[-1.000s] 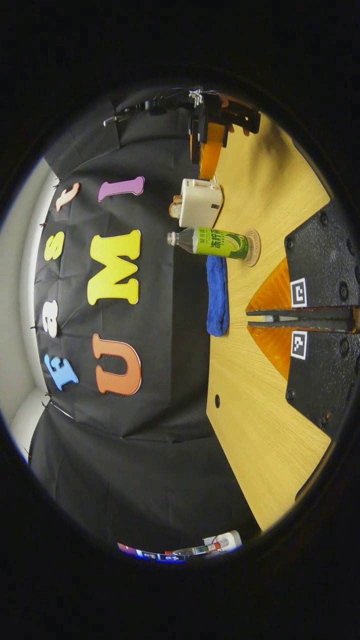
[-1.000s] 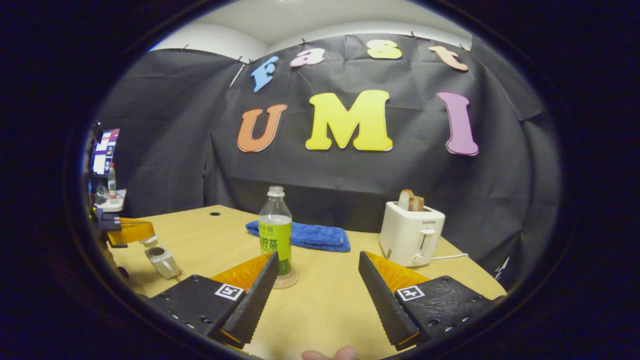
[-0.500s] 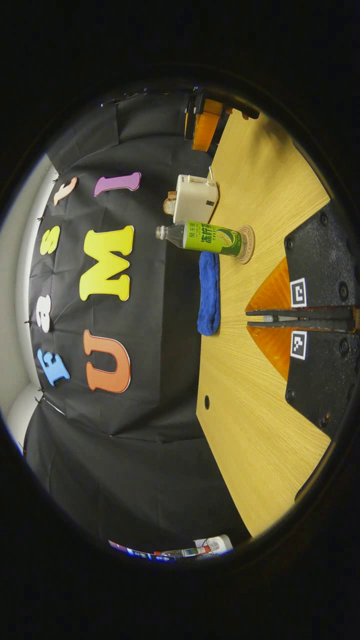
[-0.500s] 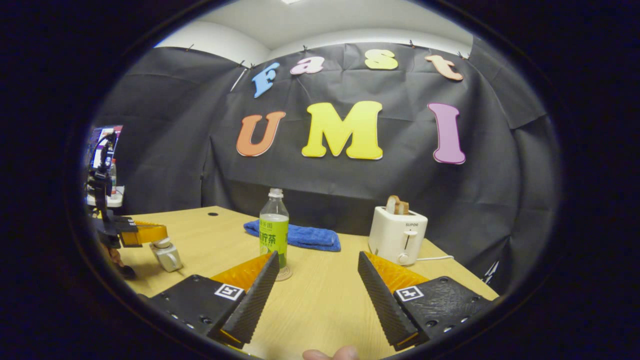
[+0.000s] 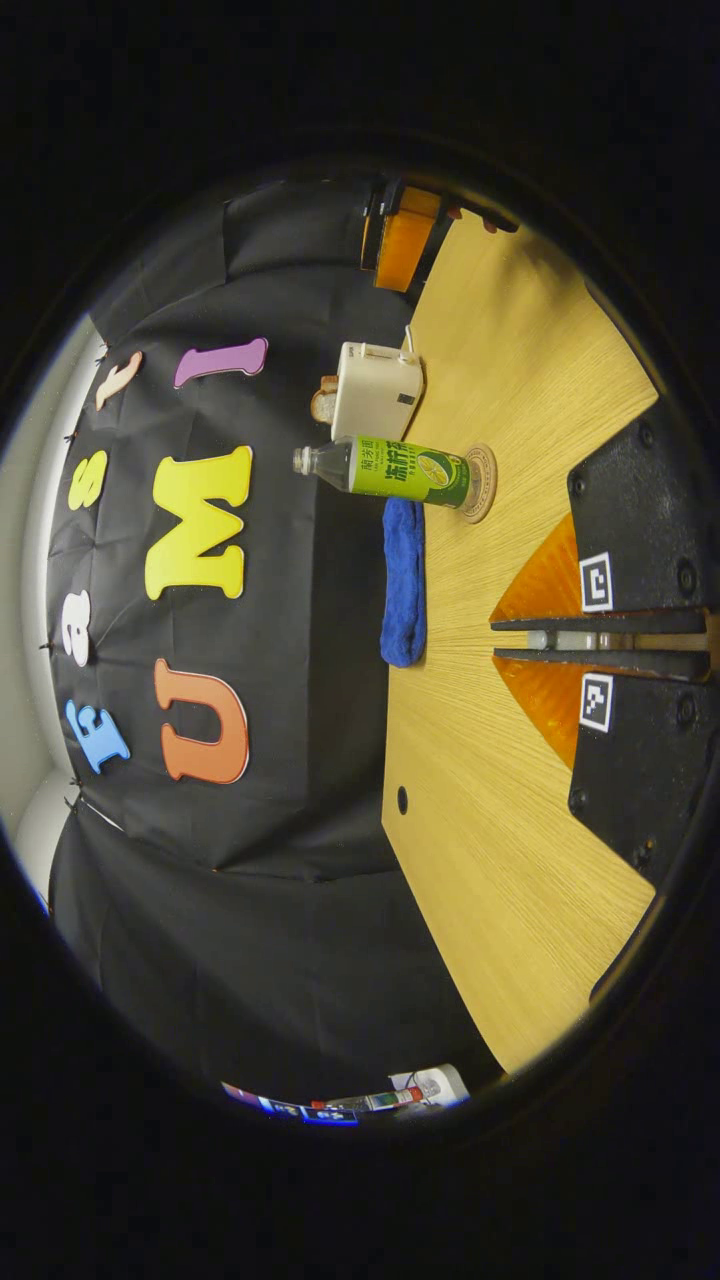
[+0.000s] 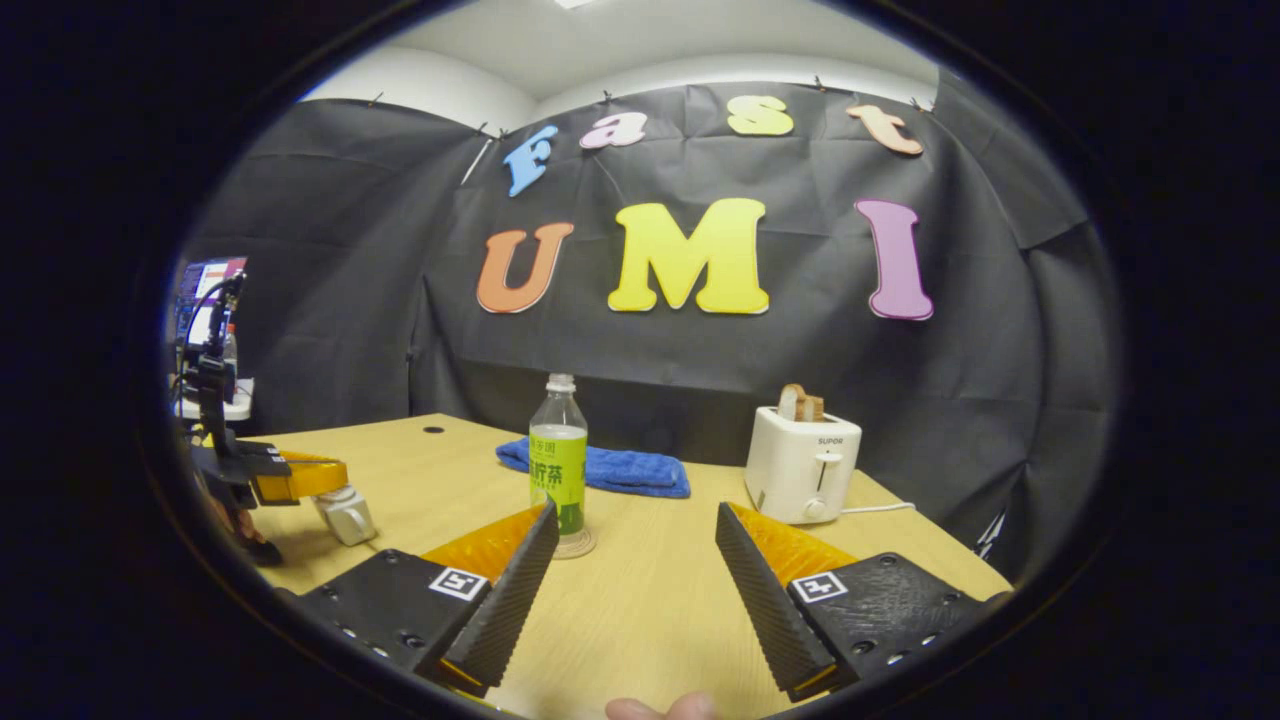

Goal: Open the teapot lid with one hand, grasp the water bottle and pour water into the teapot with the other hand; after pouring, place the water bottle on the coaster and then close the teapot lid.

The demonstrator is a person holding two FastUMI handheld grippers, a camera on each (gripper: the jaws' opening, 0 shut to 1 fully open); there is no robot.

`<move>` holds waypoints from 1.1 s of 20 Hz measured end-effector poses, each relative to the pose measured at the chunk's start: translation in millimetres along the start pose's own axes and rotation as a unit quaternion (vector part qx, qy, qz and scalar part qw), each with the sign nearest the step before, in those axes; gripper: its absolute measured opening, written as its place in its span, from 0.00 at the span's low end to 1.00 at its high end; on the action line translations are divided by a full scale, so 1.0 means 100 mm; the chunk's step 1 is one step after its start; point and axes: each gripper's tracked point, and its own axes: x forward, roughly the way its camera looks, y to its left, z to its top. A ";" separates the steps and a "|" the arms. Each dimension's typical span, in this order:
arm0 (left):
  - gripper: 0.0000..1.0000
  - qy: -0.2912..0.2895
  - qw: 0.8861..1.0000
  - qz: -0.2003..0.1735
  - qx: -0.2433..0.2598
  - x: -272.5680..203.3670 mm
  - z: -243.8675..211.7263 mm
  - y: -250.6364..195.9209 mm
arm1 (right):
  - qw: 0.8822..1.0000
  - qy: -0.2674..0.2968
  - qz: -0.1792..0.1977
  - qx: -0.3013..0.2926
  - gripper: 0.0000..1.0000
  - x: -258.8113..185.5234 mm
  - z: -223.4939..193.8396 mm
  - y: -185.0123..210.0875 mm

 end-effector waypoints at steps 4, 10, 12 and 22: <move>0.77 -0.029 0.999 0.029 0.008 -0.11 0.29 0.04 | 0.999 -0.003 -0.031 0.017 0.95 -0.06 -0.02 -0.10; 0.99 -0.089 0.995 0.036 0.012 -0.51 0.96 -0.31 | 0.996 -0.041 -0.072 0.029 0.94 -0.45 0.23 -0.18; 0.99 -0.100 0.994 0.032 0.022 -0.65 1.09 -0.48 | 0.995 -0.053 -0.079 0.022 0.94 -0.62 0.33 -0.23; 0.99 -0.116 0.993 0.016 0.026 -1.10 1.12 -0.93 | 0.993 -0.062 -0.097 0.011 0.95 -1.16 0.37 -0.22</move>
